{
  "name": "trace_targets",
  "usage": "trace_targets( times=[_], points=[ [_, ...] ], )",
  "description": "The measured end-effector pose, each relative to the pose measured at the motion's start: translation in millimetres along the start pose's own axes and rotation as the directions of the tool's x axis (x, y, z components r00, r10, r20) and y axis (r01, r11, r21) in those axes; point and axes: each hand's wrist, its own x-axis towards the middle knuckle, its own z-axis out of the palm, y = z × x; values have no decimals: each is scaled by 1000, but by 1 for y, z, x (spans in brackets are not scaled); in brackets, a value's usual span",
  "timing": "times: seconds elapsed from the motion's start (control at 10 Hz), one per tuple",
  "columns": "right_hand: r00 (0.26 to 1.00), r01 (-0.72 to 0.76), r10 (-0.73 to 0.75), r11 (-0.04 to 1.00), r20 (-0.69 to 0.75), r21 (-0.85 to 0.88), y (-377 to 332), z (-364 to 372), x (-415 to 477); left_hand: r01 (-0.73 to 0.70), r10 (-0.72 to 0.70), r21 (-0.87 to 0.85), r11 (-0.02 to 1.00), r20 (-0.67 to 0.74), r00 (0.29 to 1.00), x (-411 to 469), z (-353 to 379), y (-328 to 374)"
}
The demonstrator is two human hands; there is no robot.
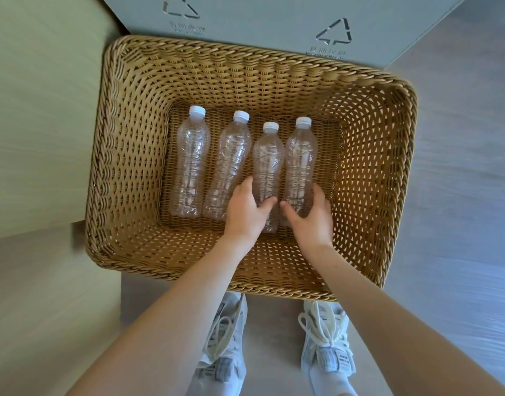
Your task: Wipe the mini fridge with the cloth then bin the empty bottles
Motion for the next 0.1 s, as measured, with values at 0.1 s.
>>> trace_targets(
  times=[0.1],
  points=[
    [994, 92, -95, 995, -59, -41, -17, -12, -6, -93, 99, 87, 992, -72, 992, -11, -15, 8]
  ],
)
